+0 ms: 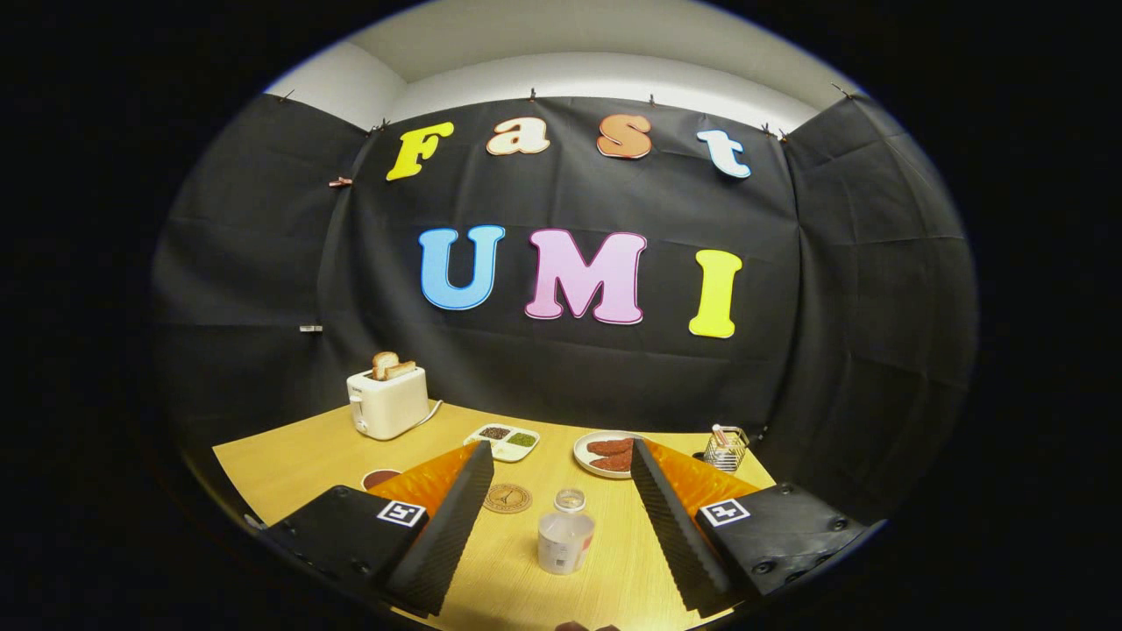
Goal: Take the bottle from table, then pour the juice into the cup, finally place the bottle on the coaster
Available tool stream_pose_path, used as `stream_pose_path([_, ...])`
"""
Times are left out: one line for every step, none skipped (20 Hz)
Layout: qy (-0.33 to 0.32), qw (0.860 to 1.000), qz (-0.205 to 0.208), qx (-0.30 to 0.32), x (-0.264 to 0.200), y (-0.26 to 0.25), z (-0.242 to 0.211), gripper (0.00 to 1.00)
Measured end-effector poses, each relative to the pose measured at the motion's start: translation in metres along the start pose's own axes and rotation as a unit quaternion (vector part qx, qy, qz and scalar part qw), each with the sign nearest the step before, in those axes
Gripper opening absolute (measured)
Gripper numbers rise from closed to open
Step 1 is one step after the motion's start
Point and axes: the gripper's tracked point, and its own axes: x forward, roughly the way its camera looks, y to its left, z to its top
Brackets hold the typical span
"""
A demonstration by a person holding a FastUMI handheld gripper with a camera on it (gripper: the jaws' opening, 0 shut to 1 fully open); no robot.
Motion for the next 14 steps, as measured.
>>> stream_pose_path([0.003,1.0,0.001,0.004,0.001,0.001,-0.003,0.97])
stream_pose_path([0.006,1.0,0.001,0.006,0.004,0.001,-0.005,0.97])
stream_pose_path([0.008,1.0,0.0,0.005,0.005,0.001,-0.009,0.97])
stream_pose_path([0.009,1.0,-0.001,0.005,0.008,-0.001,-0.011,0.97])
stream_pose_path([0.009,1.0,-0.002,0.004,0.01,-0.001,-0.013,0.97])
stream_pose_path([0.01,1.0,-0.004,0.005,0.013,-0.003,-0.016,0.97])
stream_pose_path([0.009,1.0,-0.004,0.006,0.015,-0.003,-0.019,0.97])
stream_pose_path([0.01,1.0,-0.006,0.005,0.018,-0.004,-0.023,0.97])
stream_pose_path([0.011,1.0,-0.006,0.003,0.02,-0.004,-0.027,0.97])
stream_pose_path([0.012,1.0,-0.006,-0.001,0.023,-0.004,-0.032,0.97])
stream_pose_path([0.014,1.0,-0.006,-0.002,0.025,-0.005,-0.038,0.97])
stream_pose_path([0.018,1.0,-0.006,-0.002,0.027,-0.004,-0.044,0.97])
stream_pose_path([0.022,1.0,-0.007,0.001,0.029,-0.005,-0.051,0.97])
stream_pose_path([0.026,1.0,-0.008,0.003,0.033,-0.004,-0.057,0.97])
